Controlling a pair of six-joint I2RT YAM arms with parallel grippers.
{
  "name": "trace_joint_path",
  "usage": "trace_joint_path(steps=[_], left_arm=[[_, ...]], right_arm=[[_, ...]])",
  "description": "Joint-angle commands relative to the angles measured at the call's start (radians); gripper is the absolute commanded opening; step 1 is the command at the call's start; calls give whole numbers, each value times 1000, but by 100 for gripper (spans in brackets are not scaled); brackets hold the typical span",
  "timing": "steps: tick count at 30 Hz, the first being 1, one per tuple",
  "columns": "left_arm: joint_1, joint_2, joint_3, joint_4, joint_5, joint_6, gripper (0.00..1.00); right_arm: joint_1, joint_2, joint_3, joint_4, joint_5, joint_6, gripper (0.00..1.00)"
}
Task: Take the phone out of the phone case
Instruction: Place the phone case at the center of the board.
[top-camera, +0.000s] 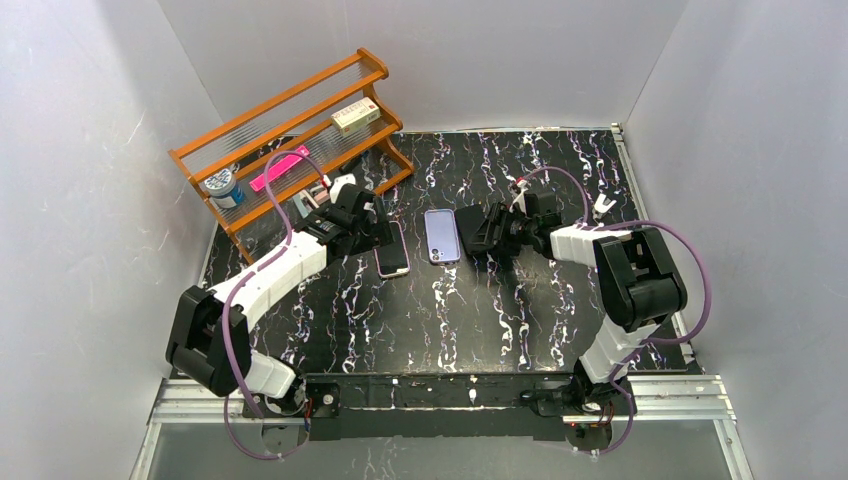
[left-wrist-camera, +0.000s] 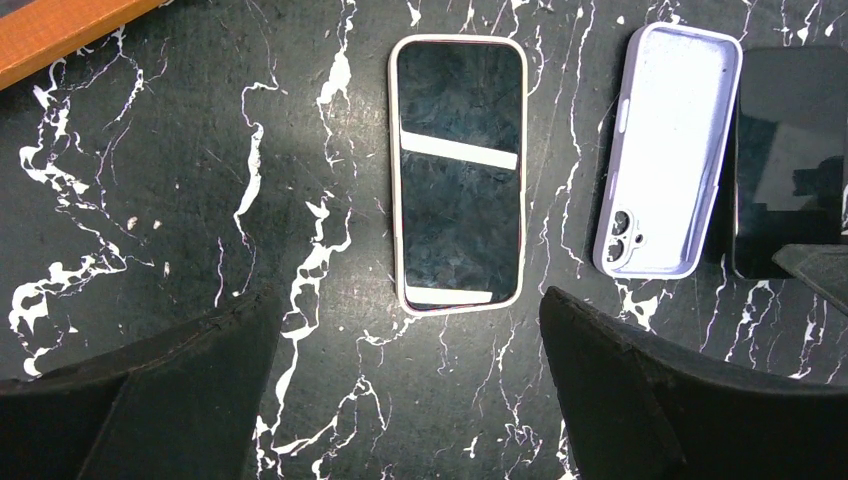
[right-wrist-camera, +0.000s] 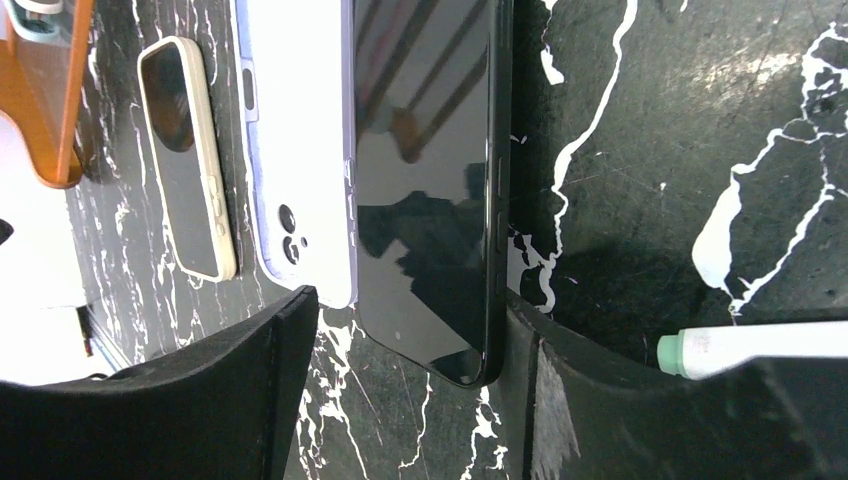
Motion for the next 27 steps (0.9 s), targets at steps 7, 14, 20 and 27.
trace_joint_path(steps=[7,14,20,27], left_arm=[[3,-33,5,-67,-29,-6,98],[3,-31,7,-87,-37,-18,98],[3,10,42,-125,-52,-9,98],[3,137,119,-147,12,-1,98]], right_arm=[[59,-15,48,-268,157,-80,77],[85,-35,62,-336,210,-111,86],[85,-128,50,-336,243,-118,92],[84,-422,-53,-234,333,-139,99]])
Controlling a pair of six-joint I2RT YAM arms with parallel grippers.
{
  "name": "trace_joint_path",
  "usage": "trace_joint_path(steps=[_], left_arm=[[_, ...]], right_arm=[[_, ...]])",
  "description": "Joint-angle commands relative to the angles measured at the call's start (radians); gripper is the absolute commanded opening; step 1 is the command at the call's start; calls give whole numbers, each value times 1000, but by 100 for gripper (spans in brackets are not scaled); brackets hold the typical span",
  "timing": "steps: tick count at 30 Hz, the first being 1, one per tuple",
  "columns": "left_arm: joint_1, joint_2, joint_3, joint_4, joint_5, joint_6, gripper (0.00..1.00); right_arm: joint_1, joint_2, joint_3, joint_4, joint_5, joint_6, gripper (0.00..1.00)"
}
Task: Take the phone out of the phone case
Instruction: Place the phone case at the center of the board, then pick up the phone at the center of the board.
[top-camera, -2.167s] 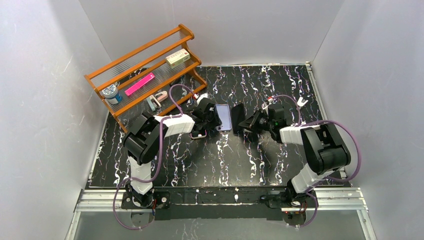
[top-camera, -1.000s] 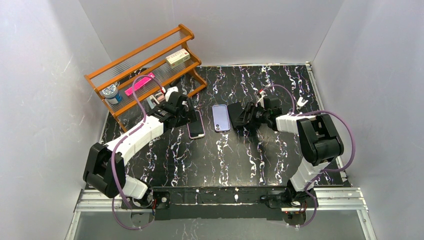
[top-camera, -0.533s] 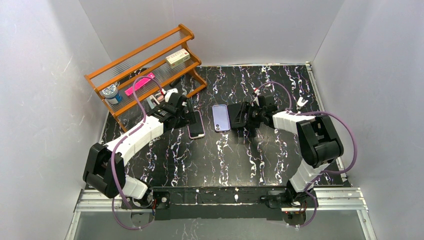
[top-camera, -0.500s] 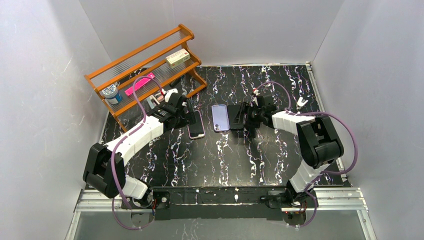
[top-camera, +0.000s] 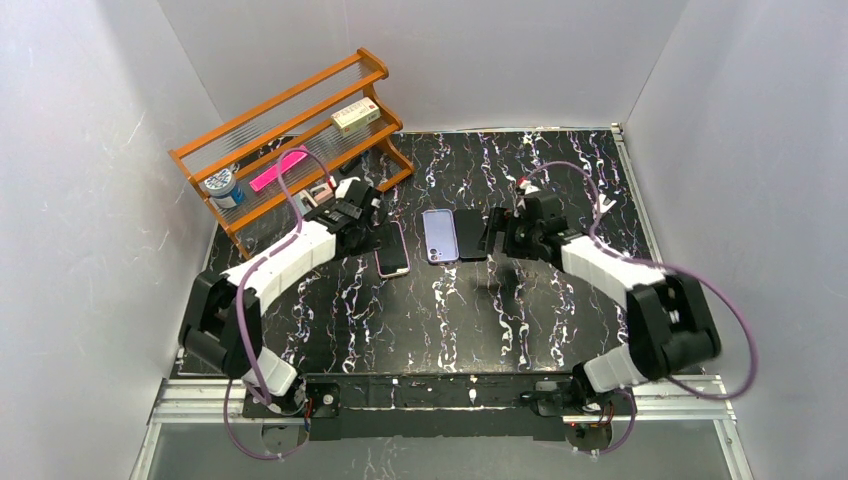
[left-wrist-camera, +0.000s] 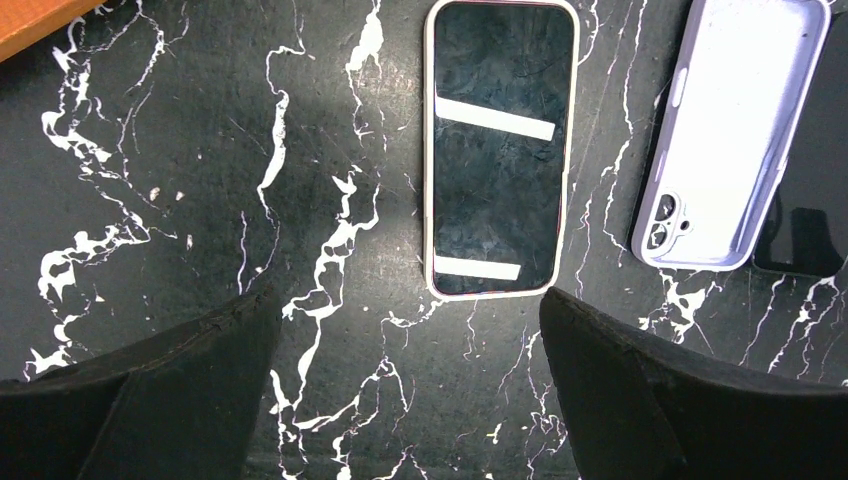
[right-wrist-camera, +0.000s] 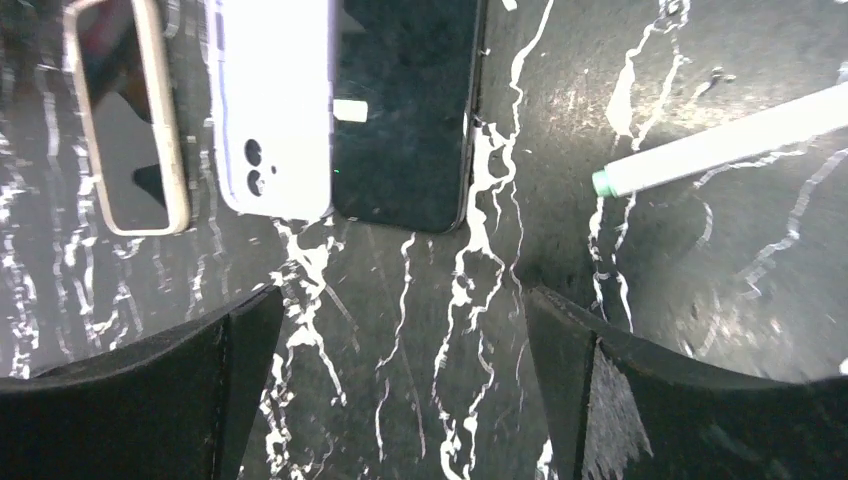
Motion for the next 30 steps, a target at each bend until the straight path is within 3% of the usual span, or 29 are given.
trace_joint_path(steps=[1,16,30], left_arm=[[2,84,72,-44,27,9,98],[-19,377,281,-81,-4,45,98],[-24,515,358,-109,-31,12,98]], right_arm=[[-3,-231,-71,82,89,-32,99],[-3,-705,-219,97,312,-32,99],[-4,-777,-253,26,280,-34,99]])
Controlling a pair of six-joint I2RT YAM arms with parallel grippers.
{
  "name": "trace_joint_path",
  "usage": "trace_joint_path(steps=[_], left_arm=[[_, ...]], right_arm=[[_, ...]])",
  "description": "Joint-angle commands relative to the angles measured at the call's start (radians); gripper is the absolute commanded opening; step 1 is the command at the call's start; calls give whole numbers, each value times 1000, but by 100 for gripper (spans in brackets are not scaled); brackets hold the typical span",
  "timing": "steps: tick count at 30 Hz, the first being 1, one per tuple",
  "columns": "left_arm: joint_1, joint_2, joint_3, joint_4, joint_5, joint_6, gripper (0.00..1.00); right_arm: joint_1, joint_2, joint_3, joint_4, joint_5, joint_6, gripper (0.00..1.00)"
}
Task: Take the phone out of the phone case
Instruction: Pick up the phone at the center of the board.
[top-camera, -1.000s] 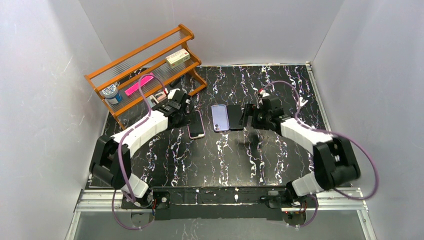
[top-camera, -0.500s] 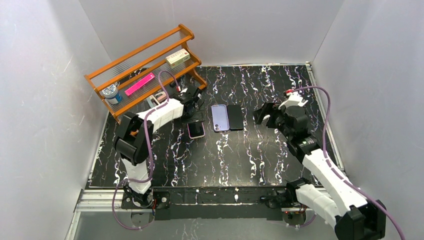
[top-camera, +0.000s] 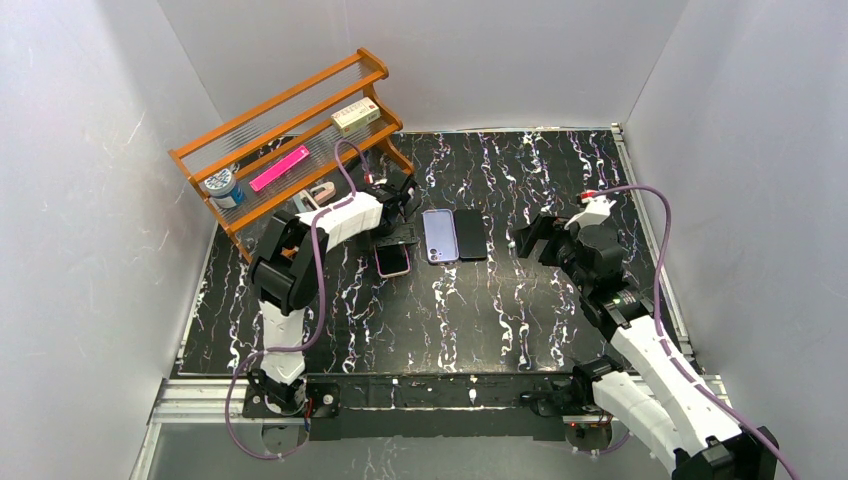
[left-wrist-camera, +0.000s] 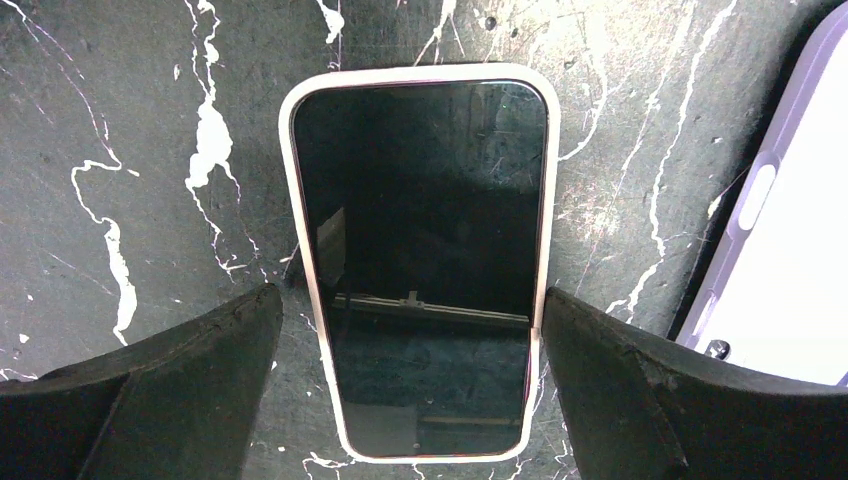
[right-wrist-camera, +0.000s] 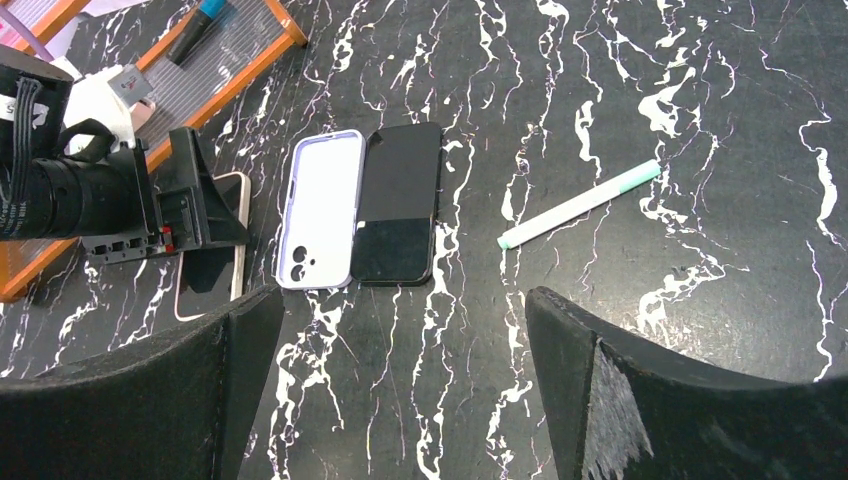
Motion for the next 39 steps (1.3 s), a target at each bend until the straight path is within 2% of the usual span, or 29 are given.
trace_joint_path(steps=[1,6,10,16,21,27,31,39], left_arm=[[-3,7,8,-33,-45,-30,98],[-2,29,-28,-10,-15,-48,95],[-2,41,-61,19,33,-66,87],[-2,17,-109,37,65,-83,63],[-2,-60,-172,61,88,-105,36],[-2,-175,-263,118,182,-157,15],[-2,-268,-339,190,257,-221,7],[-3,-398,-479,338,373,-367,2]], right_arm=[[-3,-19,-7,8,3,1,99],[-3,29,23,-41,-6,20,99],[-2,70,32,-65,27,90,99],[-3,71,11,-22,-118,25,99],[-1,140,-9,37,-364,15,99],[77,228,-34,161,-425,56,99],[174,311,-43,239,-417,94,99],[338,517,-37,441,-412,187,98]])
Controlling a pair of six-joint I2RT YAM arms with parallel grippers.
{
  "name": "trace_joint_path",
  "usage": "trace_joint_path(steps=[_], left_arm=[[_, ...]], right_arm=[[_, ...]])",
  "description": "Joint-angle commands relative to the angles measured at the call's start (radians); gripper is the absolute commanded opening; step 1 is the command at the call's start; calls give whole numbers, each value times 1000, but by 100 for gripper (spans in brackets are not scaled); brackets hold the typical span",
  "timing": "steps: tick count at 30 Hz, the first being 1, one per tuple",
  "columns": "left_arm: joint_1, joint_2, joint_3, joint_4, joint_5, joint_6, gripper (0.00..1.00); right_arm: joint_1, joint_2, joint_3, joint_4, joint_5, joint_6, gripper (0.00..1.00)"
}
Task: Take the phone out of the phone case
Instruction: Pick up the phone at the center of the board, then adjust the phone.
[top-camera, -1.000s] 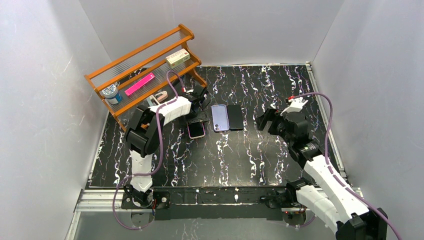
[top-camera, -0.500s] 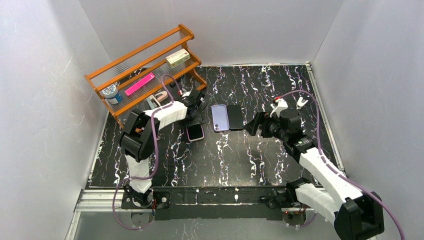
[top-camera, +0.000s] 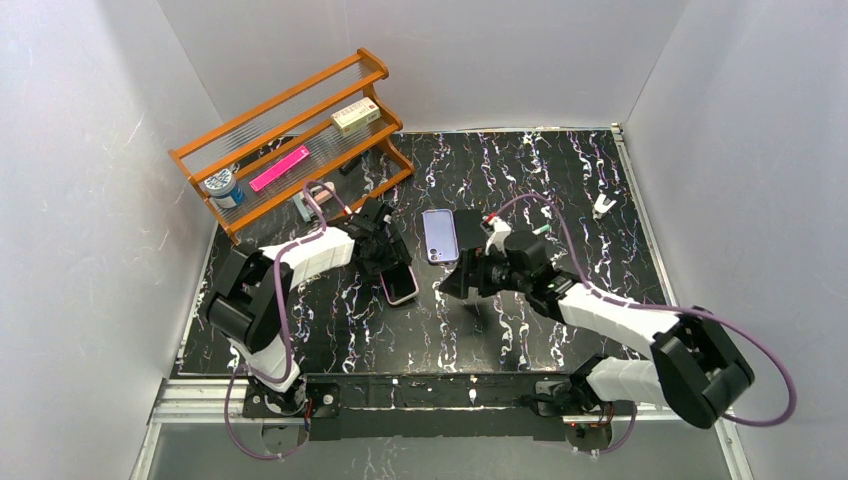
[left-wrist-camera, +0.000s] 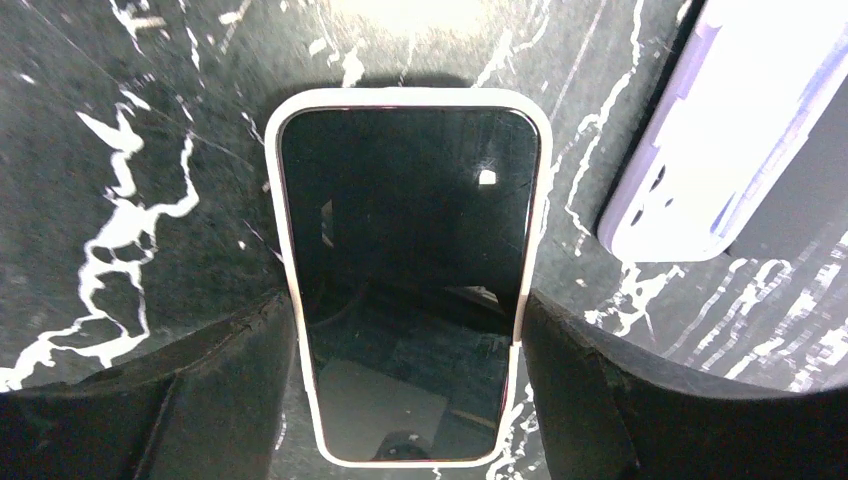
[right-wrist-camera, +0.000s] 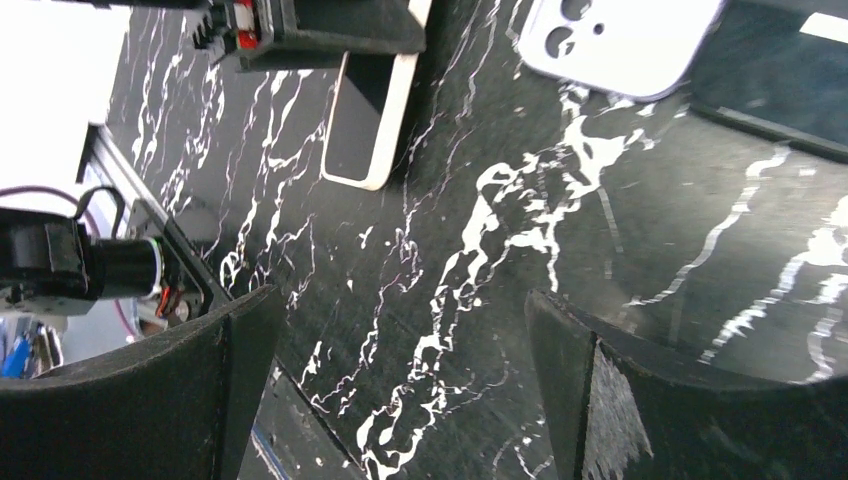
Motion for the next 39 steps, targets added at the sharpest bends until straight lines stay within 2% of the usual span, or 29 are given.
trace_joint_path(steps=[1,12,18,20,23,26,28,29,32,33,36,37,39], left_arm=[[-5,-101,-86,113,121,-131,1],[-25,-177,-173,240,180,-255,0],[-61,-189,-186,269,180,-277,0],[-70,-196,-188,280,178,-281,0],[-74,-223,-194,298,162,-270,0],[-74,-266,-205,302,134,-249,3],[-74,-293,-214,306,117,-235,8],[-74,-308,-215,306,108,-223,11],[-74,-355,-216,299,66,-181,23],[-74,-373,-214,296,53,-164,31],[-74,-424,-205,293,35,-97,64],[-74,-442,-200,296,35,-69,73],[-73,-481,-191,296,-7,-17,83]], right_arm=[[59,95,21,171,-20,52,98],[106,331,117,282,-73,67,88],[111,421,144,351,-128,75,74],[111,437,148,367,-142,77,67],[111,422,143,376,-144,75,50],[111,388,133,380,-150,76,26],[110,362,131,370,-149,76,7],[109,347,128,363,-143,78,1],[101,295,116,359,-132,89,1],[95,274,112,359,-131,93,1],[71,197,96,347,-123,109,1],[58,170,91,340,-122,113,1],[31,114,77,333,-127,118,1]])
